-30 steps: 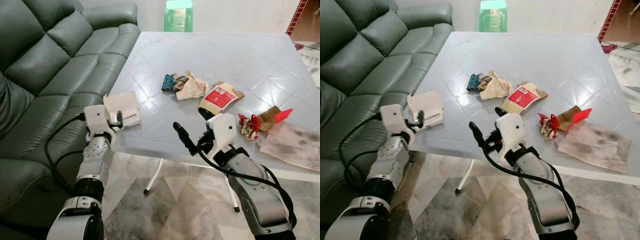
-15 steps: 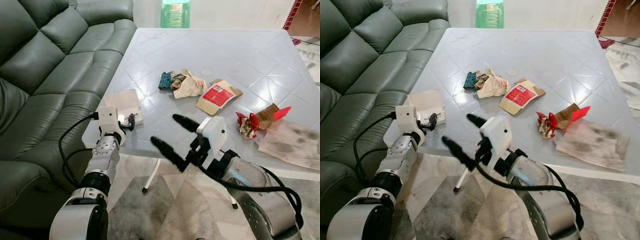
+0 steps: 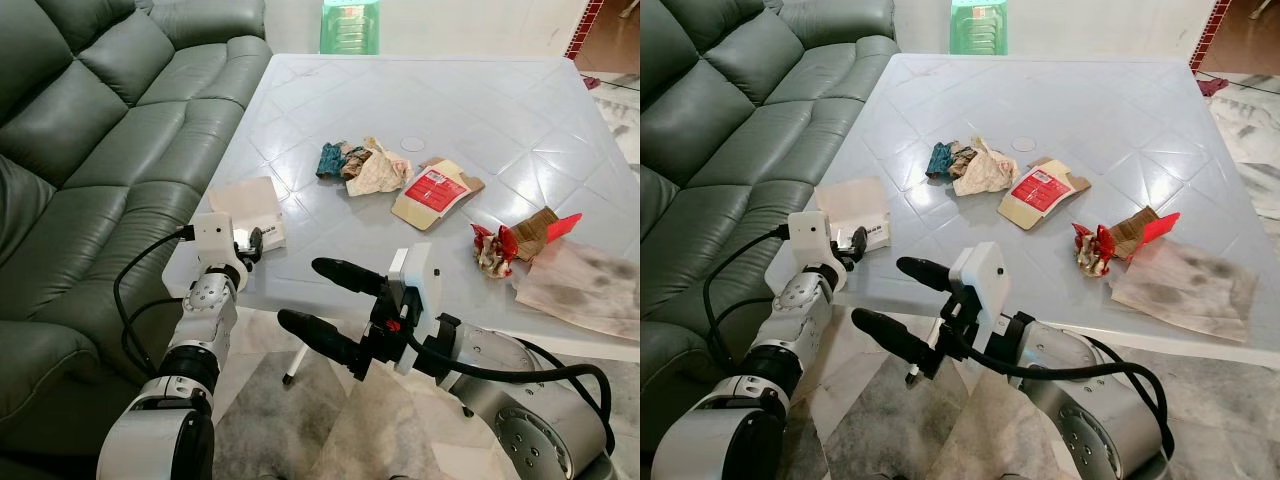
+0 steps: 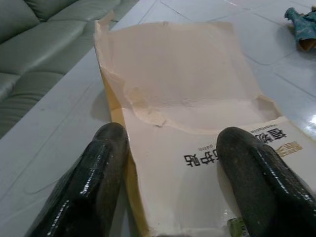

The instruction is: Picking trash to rubbish bin

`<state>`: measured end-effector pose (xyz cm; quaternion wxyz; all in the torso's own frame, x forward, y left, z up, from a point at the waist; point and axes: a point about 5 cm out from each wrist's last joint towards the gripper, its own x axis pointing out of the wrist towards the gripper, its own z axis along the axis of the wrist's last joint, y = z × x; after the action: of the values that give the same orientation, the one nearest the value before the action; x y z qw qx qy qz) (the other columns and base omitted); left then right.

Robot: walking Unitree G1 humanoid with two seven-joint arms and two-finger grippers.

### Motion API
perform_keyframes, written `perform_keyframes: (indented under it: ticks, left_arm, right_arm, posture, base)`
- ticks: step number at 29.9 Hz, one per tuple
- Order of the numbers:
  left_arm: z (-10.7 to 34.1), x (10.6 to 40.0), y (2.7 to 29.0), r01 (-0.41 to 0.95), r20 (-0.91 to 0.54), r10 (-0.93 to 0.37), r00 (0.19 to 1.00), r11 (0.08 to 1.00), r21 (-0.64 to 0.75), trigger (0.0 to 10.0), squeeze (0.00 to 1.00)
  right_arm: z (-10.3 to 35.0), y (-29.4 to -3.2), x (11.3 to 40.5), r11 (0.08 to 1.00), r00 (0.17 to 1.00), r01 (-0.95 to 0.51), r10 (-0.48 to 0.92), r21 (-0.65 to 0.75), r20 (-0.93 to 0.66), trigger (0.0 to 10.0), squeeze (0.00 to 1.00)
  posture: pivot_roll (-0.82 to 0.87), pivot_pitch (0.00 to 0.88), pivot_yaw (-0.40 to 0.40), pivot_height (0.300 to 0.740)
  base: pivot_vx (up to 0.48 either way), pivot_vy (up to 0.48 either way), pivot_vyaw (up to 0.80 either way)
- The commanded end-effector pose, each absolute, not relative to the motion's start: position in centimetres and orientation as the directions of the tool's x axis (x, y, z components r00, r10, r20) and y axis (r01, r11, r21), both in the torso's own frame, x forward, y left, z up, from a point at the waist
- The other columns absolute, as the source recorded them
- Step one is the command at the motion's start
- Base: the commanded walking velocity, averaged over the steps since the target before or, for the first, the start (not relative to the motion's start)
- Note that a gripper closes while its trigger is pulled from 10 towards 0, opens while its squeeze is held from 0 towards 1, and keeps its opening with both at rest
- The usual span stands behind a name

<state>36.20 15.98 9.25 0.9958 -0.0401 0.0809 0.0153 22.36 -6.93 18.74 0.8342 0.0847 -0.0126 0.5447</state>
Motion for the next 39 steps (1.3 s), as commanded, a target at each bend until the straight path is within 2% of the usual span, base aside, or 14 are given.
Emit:
perform_keyframes:
  ticks: [1,16,31,39]
  left_arm:
    - [7.0,34.9,17.2,-0.092,-0.254,0.077,0.964,0.995,-0.049,0.0,0.00]
    - [5.2,32.2,20.0,-0.211,-0.260,0.206,0.943,0.977,0.007,0.0,0.00]
    - [7.3,30.1,19.9,-0.301,-0.077,0.300,0.951,0.954,0.000,0.0,0.00]
    - [11.4,30.8,19.1,-0.257,0.154,0.248,0.956,0.966,0.038,0.0,0.00]
  right_arm:
    - [19.5,-7.0,22.2,0.376,0.387,-0.920,0.914,0.108,0.123,10.0,0.00]
    - [19.4,-7.2,22.6,0.365,0.376,-0.924,0.921,0.109,0.104,10.0,0.00]
    - [19.3,-7.1,23.0,0.371,0.380,-0.923,0.919,0.097,0.100,10.0,0.00]
    - [19.1,-6.9,23.2,0.375,0.382,-0.923,0.919,0.089,0.095,10.0,0.00]
  posture:
    - [-0.13,0.124,0.030,0.740]
    - [-0.10,0.117,0.027,0.740]
    - [-0.08,0.107,0.026,0.740]
    - [-0.08,0.104,0.023,0.740]
  base:
    - [0.000,0.000,0.00]
    - [0.000,0.000,0.00]
    - [0.000,0.000,0.00]
    - [0.000,0.000,0.00]
